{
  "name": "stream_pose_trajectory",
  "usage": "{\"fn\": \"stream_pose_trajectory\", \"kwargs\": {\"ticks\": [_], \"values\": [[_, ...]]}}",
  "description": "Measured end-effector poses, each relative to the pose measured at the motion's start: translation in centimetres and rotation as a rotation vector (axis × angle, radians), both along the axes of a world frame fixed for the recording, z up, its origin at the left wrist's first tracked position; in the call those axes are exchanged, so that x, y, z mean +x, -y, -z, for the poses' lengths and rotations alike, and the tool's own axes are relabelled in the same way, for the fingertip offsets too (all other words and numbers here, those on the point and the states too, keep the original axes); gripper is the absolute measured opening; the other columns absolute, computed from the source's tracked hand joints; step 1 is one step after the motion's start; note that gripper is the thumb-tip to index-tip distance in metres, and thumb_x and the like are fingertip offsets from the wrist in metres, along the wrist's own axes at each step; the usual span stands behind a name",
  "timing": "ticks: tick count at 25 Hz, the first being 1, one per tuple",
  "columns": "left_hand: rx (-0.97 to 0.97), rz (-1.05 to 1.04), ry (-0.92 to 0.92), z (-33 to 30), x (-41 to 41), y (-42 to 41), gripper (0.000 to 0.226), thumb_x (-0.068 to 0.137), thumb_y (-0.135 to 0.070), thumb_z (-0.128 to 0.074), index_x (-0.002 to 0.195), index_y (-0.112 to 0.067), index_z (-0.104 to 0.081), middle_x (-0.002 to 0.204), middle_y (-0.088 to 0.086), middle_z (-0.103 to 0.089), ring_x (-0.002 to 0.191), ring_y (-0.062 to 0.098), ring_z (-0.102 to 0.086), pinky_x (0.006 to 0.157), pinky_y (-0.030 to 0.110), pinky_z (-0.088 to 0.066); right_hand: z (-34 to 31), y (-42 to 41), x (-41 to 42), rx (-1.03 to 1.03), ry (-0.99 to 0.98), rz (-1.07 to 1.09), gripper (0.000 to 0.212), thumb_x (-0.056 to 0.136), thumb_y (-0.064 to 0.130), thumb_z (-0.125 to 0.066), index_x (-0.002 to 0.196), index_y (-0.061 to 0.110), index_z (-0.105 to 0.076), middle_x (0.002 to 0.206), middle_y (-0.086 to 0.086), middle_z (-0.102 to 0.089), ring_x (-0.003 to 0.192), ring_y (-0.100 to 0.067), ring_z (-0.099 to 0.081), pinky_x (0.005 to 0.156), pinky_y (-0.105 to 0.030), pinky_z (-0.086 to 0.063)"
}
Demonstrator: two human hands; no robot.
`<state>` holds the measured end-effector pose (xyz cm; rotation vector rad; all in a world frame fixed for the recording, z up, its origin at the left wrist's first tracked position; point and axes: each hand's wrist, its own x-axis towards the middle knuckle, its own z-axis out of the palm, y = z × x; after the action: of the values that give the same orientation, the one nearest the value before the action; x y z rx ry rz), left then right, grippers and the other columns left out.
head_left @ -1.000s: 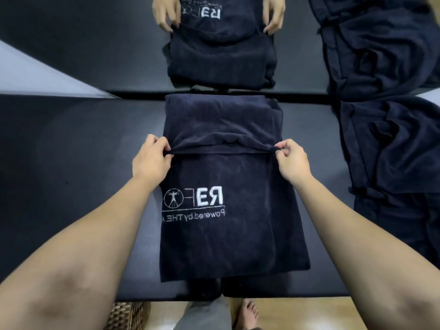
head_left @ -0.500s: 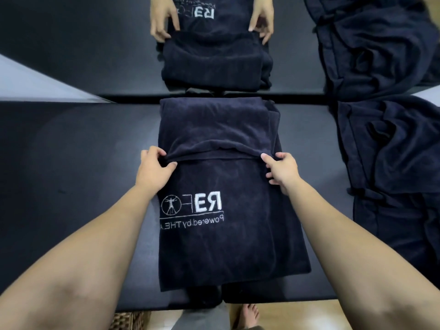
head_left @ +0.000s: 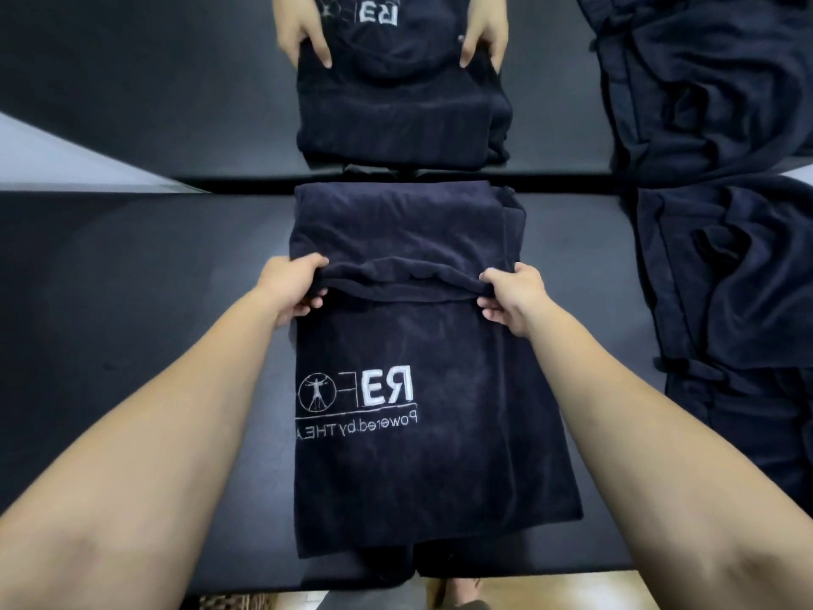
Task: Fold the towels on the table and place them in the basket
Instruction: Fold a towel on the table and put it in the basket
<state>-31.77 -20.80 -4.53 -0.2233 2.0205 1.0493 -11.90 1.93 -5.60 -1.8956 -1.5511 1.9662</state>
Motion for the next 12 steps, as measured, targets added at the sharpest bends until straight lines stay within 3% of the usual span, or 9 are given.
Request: {"fn": "stream_pose_trajectory", "kwargs": {"ticks": [2, 4, 6, 8, 10, 12], "values": [[0.225, -0.148, 0.144, -2.2, -2.0, -1.5, 0.014, 0.096, -0.032, -0.058, 0.097, -0.018, -0.059, 0.069, 0.004, -0.062, 0.044, 0.015, -0.061, 0.044, 0.018, -0.042, -1.6, -1.5, -1.8, -0.064, -0.197, 0.144, 0.031, 0.095, 0.009, -0.061, 0.12, 0.019, -0.047, 0.087, -0.007, -0.061, 0.053, -0.016, -0.056, 0.045, -0.025, -0.048], [0.533, -0.322, 0.23, -4.3, -4.4, -3.2, 0.024, 0.1, -0.04, -0.053, 0.113, -0.02, -0.059, 0.099, 0.005, -0.07, 0.075, 0.02, -0.075, 0.063, 0.027, -0.056, -3.5, -3.5, -3.9, -0.095, -0.477, 0.268, 0.032, 0.102, 0.017, -0.057, 0.132, 0.023, -0.046, 0.112, -0.007, -0.066, 0.077, -0.022, -0.067, 0.06, -0.03, -0.055], [0.656, -0.325, 0.205, -5.2, -5.9, -4.3, 0.045, 0.102, -0.051, -0.045, 0.136, -0.022, -0.049, 0.131, 0.002, -0.064, 0.112, 0.023, -0.068, 0.091, 0.04, -0.054, -5.1, -4.8, -5.1, -0.115, -0.63, 0.264, 0.05, 0.105, 0.033, -0.053, 0.151, 0.028, -0.035, 0.142, -0.003, -0.056, 0.104, -0.028, -0.066, 0.082, -0.037, -0.057], [0.513, -0.208, 0.065, -4.4, -5.2, -4.2, 0.056, 0.101, -0.055, -0.046, 0.147, -0.022, -0.042, 0.139, -0.001, -0.057, 0.12, 0.021, -0.058, 0.101, 0.044, -0.047, -5.4, -4.2, -4.7, -0.084, -0.541, 0.186, 0.054, 0.105, 0.042, -0.052, 0.154, 0.027, -0.034, 0.146, -0.003, -0.053, 0.109, -0.028, -0.064, 0.088, -0.039, -0.056], [0.264, -0.121, -0.186, -1.7, -2.8, -2.8, 0.047, 0.097, -0.051, -0.059, 0.134, -0.023, -0.053, 0.128, 0.0, -0.06, 0.117, 0.023, -0.059, 0.101, 0.044, -0.047, -3.7, -1.9, -3.0, 0.003, -0.356, 0.108, 0.047, 0.102, 0.041, -0.057, 0.143, 0.023, -0.046, 0.133, -0.004, -0.058, 0.104, -0.025, -0.064, 0.081, -0.036, -0.056], [0.055, 0.022, -0.374, 1.3, 0.4, -0.4, 0.05, 0.092, -0.044, -0.069, 0.132, -0.017, -0.055, 0.132, 0.003, -0.06, 0.126, 0.026, -0.057, 0.109, 0.042, -0.044, -1.2, 0.6, -0.6, 0.163, -0.186, 0.015, 0.047, 0.096, 0.039, -0.067, 0.135, 0.018, -0.054, 0.129, -0.005, -0.061, 0.099, -0.022, -0.061, 0.083, -0.036, -0.056]]}}
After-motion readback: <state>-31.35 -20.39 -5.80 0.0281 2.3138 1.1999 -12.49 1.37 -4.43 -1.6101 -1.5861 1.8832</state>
